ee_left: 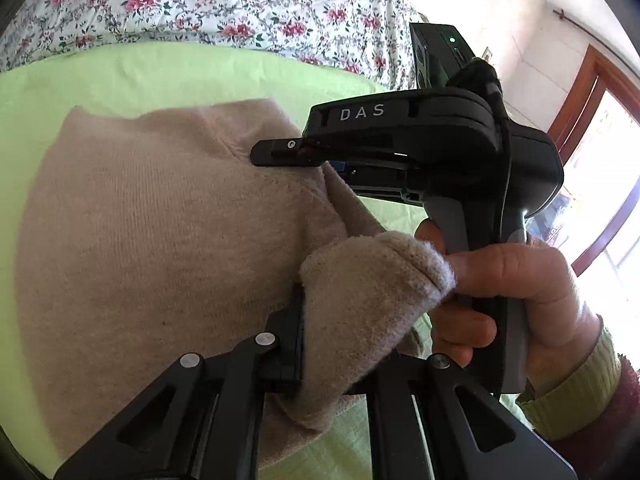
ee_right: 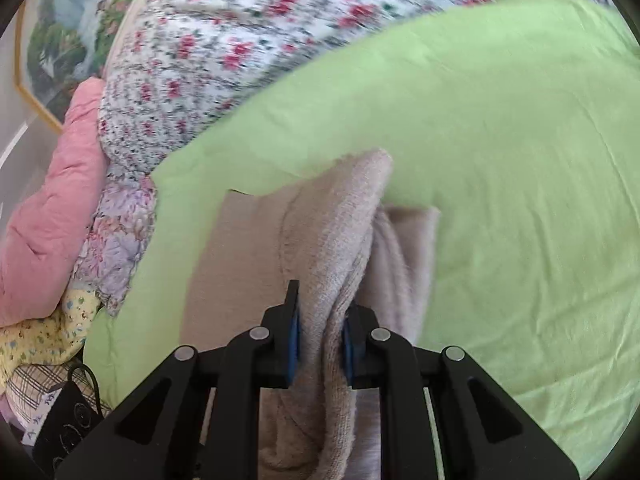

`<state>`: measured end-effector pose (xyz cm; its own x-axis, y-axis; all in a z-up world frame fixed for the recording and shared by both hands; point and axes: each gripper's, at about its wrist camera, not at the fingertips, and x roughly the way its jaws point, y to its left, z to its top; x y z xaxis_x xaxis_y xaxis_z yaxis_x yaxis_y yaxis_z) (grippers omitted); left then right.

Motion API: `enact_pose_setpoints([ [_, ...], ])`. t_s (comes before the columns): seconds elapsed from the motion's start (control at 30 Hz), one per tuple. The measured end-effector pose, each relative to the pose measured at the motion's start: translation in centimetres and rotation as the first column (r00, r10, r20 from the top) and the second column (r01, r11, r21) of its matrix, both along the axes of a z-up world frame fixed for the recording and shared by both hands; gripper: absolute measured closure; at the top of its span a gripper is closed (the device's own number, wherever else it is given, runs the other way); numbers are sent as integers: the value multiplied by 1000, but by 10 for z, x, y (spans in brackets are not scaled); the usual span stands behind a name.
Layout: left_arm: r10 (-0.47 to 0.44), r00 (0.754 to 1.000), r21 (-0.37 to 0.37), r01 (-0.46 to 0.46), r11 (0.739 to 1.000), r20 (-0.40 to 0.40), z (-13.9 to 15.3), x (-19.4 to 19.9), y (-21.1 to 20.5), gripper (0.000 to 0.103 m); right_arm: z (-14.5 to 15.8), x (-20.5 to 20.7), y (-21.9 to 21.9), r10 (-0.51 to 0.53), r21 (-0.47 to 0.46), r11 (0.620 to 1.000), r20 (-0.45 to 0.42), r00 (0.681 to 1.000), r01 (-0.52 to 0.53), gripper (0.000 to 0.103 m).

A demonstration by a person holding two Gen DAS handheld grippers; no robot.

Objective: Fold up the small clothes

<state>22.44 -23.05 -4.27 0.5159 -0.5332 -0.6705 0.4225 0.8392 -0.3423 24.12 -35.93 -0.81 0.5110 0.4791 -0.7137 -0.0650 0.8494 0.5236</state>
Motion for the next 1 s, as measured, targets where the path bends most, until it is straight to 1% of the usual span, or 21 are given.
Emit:
enact_pose_setpoints([
  [0.13, -5, 1000, -8, 5, 1000, -5, -1, 5, 0, 94, -4, 0, -3, 10, 13, 1000, 18, 1000, -11, 85],
  [0.2, -5, 1000, -14, 5, 1000, -10, 1, 4, 3, 90, -3, 0, -1, 18, -3, 1000, 31, 999, -18, 85],
  [0.27, -12, 1000, -25, 11, 1000, -18, 1, -1, 3, 83, -2, 0, 0, 20, -9, 1000, 38, 999, -20, 85],
  [0.3, -18, 1000, -35, 17, 999, -26, 1, -4, 4, 81, -2, -1, 0, 17, -8, 1000, 38, 999, -17, 84],
  [0.33, -22, 999, -42, 21, 999, -34, 2, -8, 6, 76, -2, -2, -1, 9, -5, 1000, 37, 999, -9, 81],
  [0.37, -27, 999, -45, 25, 999, -40, 2, -12, 8, 70, -2, -4, -2, 0, -5, 1000, 37, 999, 0, 80],
  [0.4, -33, 998, -45, 31, 999, -46, 2, -17, 10, 67, -2, -5, -4, -10, -5, 1000, 34, 999, 10, 78],
  [0.47, -48, 998, -43, 46, 998, -52, 6, -28, 17, 63, -1, -10, -9, -34, -2, 999, 25, 999, 34, 64],
  [0.5, -55, 997, -47, 52, 998, -51, 8, -33, 21, 61, 0, -12, -12, -45, 2, 999, 21, 999, 45, 60],
  [0.57, -51, 997, -52, 48, 997, -51, 14, -42, 34, 53, 4, -19, -17, -65, -1, 998, 22, 998, 66, 46],
  [0.63, -41, 998, -64, 38, 997, -42, 20, -51, 51, 46, 8, -27, -21, -78, -9, 997, 31, 996, 78, 37],
  [0.67, -31, 999, -61, 29, 998, -40, 23, -54, 59, 43, 10, -33, -24, -81, -9, 997, 32, 996, 81, 35],
  [0.73, -3, 999, -62, 0, 998, -43, 26, -55, 79, 42, 9, -39, -27, -79, -4, 997, 19, 997, 80, 33],
  [0.8, 24, 998, -75, -28, 997, -60, 26, -53, 97, 39, 5, -44, -28, -73, 3, 997, 2, 997, 73, 31],
  [0.83, 47, 996, -79, -53, 995, -74, 26, -49, 109, 37, 3, -46, -28, -69, 0, 998, -6, 998, 69, 30],
  [0.93, 105, 989, -93, -115, 989, -103, 23, -35, 134, 37, -3, -49, -27, -59, 2, 998, -19, 998, 59, 28],
  [1.0, 129, 981, -101, -144, 984, -143, 19, -20, 147, 34, -6, -47, -29, -63, 43, 997, -29, 998, 64, 28],
])
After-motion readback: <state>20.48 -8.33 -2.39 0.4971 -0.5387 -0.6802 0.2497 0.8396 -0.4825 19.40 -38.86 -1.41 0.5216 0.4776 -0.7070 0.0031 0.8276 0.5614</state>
